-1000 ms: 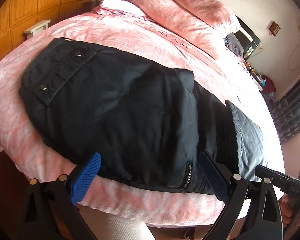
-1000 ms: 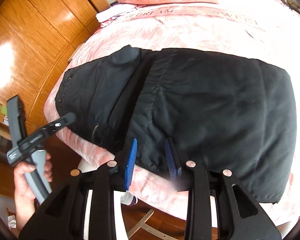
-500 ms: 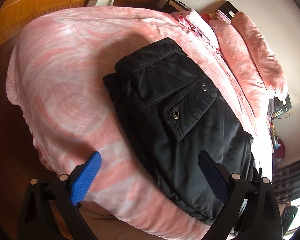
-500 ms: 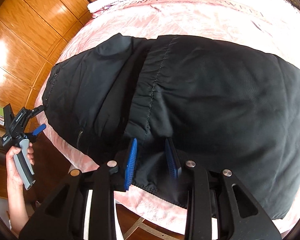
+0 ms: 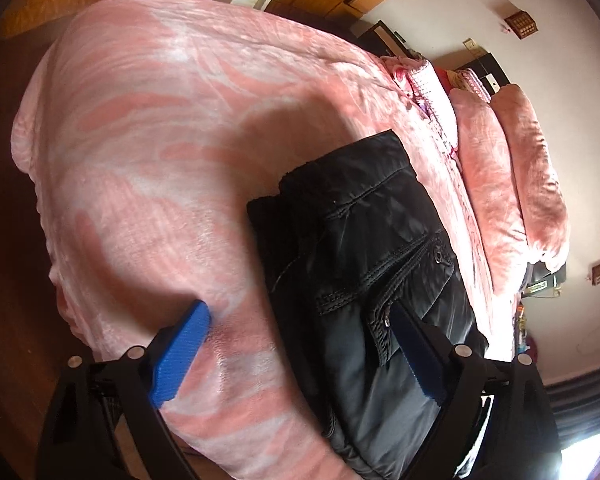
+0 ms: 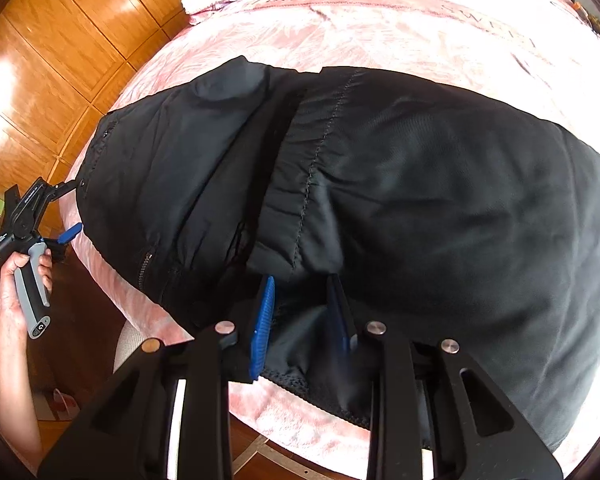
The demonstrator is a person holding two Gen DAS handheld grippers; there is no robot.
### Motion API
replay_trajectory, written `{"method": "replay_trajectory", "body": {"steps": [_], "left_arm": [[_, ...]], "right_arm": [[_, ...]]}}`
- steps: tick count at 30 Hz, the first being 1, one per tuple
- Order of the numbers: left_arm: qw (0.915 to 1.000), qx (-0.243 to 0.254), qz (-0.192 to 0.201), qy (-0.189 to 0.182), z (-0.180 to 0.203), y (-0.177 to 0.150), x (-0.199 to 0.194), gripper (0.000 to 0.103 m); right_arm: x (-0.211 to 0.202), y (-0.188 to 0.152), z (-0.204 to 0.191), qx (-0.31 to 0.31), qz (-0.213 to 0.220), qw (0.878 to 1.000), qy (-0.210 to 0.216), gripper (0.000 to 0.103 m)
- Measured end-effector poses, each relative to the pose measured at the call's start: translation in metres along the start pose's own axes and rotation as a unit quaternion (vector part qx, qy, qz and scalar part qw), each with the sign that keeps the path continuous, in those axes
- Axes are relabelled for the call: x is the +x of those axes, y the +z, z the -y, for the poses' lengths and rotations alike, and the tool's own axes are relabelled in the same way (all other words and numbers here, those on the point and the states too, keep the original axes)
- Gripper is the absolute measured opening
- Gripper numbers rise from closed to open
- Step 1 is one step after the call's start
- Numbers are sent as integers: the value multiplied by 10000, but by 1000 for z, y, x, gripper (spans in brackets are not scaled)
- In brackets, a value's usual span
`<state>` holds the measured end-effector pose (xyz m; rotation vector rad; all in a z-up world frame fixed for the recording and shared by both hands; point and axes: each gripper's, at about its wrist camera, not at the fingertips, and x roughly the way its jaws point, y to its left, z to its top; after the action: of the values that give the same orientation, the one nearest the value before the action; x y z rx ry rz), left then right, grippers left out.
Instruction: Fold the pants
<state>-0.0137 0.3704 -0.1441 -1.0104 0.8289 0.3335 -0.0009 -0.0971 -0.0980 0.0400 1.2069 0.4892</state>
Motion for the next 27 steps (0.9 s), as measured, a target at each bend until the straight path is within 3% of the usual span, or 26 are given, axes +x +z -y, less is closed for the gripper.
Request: {"method": "replay_trajectory", "body": {"steps": [8, 14, 24, 25, 26, 27], "left_arm": [[9965, -442, -86, -699, -7, 5, 11, 92], [9871, -930, -125, -1293, -17, 17, 21, 92], [9751, -960, 21, -2000, -18, 18, 24, 91], [9745, -911, 40, -2048, -19, 16, 22, 86], [9762, -900, -1, -1972, -20, 14, 23, 68], [9775, -946, -59, -1885, -23, 13, 23, 57]], "right_arm": [[4, -1, -1, -74, -14, 10000, -39, 28], [7, -1, -1, -78, -43, 9999, -47, 28], [10, 0, -3, -92, -59, 9999, -95, 28], [10, 0, -4, -94, -60, 9999, -106, 29], [11, 0, -4, -99, -59, 9999, -119, 29], [12, 0, -5, -104, -59, 9998, -134, 29]]}}
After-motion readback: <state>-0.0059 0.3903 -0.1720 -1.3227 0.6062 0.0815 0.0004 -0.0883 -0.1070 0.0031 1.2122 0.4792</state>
